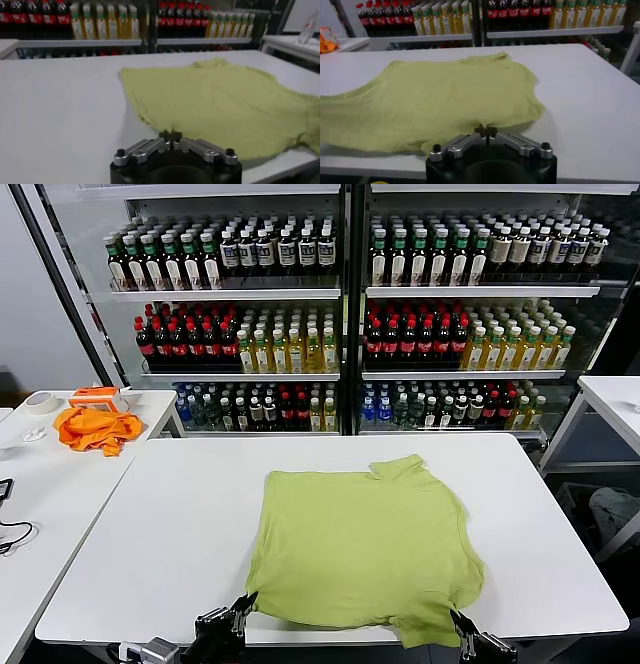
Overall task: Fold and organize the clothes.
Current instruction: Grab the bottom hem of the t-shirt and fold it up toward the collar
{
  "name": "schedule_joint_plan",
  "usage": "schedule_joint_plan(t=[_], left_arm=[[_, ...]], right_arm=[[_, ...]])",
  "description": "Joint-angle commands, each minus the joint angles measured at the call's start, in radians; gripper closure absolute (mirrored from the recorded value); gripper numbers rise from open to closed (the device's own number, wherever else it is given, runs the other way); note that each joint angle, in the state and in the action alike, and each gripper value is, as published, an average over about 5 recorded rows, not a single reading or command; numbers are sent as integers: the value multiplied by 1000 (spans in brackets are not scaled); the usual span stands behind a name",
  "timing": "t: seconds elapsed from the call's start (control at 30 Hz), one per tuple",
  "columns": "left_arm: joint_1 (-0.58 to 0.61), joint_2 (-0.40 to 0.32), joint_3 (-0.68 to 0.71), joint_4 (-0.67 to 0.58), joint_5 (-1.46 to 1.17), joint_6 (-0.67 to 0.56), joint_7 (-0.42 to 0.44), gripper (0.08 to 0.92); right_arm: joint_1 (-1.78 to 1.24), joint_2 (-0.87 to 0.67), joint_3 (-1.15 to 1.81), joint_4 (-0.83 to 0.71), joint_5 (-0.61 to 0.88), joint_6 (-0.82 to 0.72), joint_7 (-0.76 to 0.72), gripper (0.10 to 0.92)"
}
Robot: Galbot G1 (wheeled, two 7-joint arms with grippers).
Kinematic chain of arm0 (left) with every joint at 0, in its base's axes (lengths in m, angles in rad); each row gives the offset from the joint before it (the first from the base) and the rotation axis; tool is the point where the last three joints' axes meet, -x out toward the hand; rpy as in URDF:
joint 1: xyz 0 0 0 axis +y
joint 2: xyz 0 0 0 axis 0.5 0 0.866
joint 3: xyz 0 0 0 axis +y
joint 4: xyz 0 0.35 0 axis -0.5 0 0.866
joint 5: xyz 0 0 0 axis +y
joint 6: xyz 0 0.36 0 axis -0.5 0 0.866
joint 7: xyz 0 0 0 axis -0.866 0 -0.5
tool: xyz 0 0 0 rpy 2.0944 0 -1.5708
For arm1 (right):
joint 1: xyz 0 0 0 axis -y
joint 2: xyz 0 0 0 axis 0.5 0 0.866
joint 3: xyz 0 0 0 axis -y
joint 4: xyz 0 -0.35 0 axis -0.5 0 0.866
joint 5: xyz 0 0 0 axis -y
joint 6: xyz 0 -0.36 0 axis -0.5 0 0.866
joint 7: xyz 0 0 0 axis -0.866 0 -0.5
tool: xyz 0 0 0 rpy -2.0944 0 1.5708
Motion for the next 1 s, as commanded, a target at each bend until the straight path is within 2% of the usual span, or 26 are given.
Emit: schedule_joint_plan(t=[0.03,0.43,1.0], left_arm=[[-264,-7,30,176,-130,-37,54,920],[-462,-37,112,368,-129,-34,89,920],[-581,-70,169,525,-82,-32,153,920]], right_arm=[[188,-7,6,-57,83,-89,31,920],[334,15,-33,-197,110,-131,30,920],[458,31,-107,-299,94,-133,25,920]])
